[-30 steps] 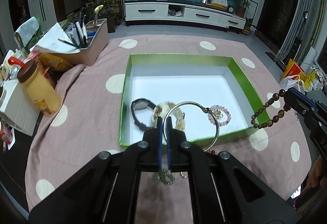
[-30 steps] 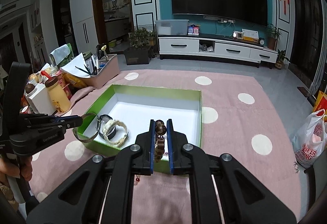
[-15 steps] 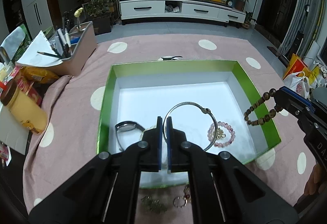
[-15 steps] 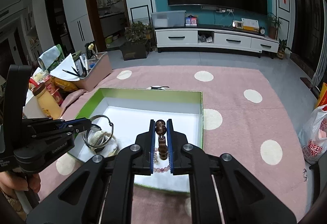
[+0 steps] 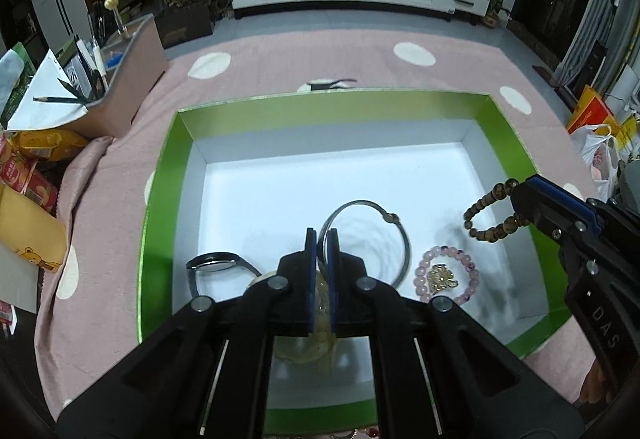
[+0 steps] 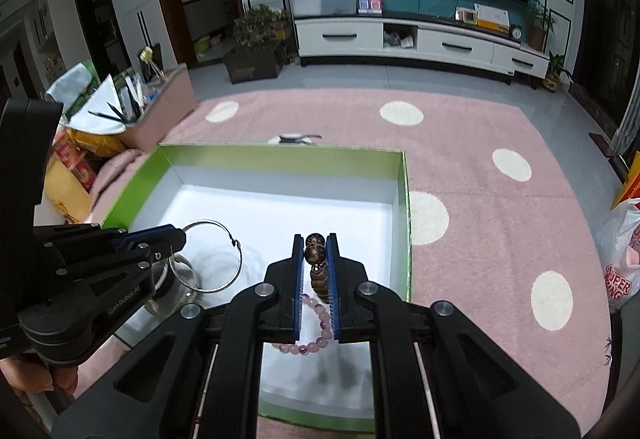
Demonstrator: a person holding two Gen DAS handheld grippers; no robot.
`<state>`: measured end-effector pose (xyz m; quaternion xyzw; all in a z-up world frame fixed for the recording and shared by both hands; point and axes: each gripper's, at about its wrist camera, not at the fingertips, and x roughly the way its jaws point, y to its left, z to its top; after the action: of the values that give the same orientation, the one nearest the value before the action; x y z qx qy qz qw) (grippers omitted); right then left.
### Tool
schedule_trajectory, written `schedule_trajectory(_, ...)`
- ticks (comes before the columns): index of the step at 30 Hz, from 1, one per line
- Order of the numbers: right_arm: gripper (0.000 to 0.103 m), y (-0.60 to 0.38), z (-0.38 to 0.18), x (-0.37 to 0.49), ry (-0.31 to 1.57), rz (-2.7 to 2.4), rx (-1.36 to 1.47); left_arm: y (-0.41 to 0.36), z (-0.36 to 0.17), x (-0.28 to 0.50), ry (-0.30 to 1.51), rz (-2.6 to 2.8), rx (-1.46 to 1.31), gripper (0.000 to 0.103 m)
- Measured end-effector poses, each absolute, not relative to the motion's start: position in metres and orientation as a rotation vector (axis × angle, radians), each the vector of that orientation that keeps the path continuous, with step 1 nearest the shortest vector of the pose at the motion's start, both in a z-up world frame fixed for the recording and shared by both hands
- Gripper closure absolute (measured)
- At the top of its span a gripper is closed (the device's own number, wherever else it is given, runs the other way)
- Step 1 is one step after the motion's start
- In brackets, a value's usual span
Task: Organize jewelry
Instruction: 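Carry the bangle and brown bead bracelet over the green box, then lower both items into the green box and open both tools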
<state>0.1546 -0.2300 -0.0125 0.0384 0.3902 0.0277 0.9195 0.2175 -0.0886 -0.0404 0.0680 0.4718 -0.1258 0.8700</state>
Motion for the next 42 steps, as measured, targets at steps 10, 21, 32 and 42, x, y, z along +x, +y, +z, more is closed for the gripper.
schedule_trajectory(10, 0.083, -0.242, -0.024, 0.153, 0.833, 0.012, 0.097, -0.090, -0.049, 0.221, 1.014, -0.243, 0.144, 0.096)
schedule_trajectory(21, 0.064, -0.254, -0.005, 0.119, 0.752, 0.017, 0.140, -0.085, -0.029, 0.201, 0.933, -0.236, 0.145, 0.043)
schedule_trajectory(32, 0.023, -0.254, 0.031, 0.066, 0.633, 0.019, 0.175, -0.073, 0.005, 0.150, 0.788, -0.234, 0.158, 0.009)
schedule_trajectory(42, 0.005, -0.250, 0.049, 0.031, 0.601, 0.044, 0.199, -0.062, 0.028, 0.110, 0.733, -0.247, 0.145, 0.003)
